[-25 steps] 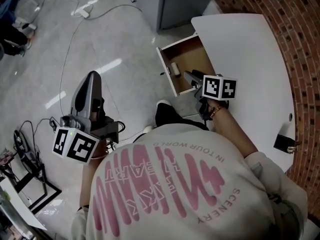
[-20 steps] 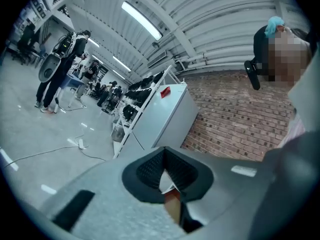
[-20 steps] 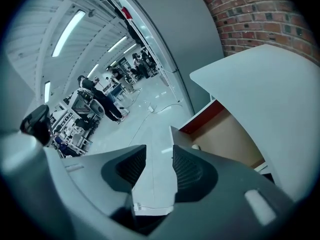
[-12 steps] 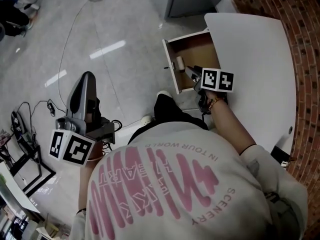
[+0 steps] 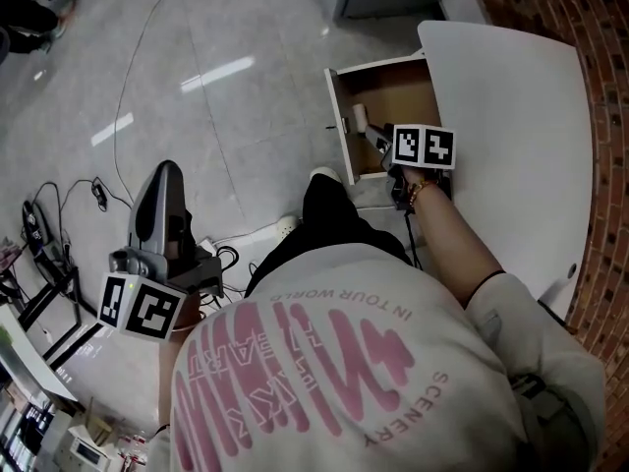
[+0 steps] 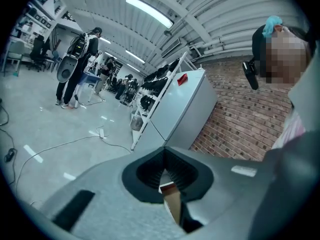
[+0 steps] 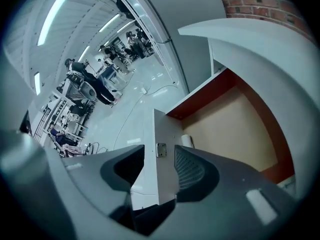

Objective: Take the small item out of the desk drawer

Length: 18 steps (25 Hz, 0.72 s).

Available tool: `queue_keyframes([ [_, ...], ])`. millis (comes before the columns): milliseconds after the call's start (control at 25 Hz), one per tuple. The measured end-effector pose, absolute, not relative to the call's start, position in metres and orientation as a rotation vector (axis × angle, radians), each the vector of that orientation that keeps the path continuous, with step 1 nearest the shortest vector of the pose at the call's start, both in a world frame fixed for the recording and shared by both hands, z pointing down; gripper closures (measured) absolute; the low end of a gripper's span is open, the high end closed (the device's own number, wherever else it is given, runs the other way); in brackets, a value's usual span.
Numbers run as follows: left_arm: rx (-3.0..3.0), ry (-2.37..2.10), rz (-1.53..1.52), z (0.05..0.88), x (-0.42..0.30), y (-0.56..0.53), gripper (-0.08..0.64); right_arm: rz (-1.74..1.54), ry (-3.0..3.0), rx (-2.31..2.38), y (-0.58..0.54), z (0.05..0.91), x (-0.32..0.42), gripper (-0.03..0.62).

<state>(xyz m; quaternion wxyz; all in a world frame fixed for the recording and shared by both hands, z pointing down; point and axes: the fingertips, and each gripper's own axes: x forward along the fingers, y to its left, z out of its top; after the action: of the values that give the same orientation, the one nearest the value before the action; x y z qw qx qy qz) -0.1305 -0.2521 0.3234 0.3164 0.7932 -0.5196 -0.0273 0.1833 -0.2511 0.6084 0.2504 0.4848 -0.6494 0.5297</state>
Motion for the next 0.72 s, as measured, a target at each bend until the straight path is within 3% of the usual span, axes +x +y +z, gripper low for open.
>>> queue_keyframes([
  [720,1.899,-1.379,0.085,0.405,-0.122,-0.253,0.557,1.478,-1.601,1.196,-0.265,0.71,0.193,0.391],
])
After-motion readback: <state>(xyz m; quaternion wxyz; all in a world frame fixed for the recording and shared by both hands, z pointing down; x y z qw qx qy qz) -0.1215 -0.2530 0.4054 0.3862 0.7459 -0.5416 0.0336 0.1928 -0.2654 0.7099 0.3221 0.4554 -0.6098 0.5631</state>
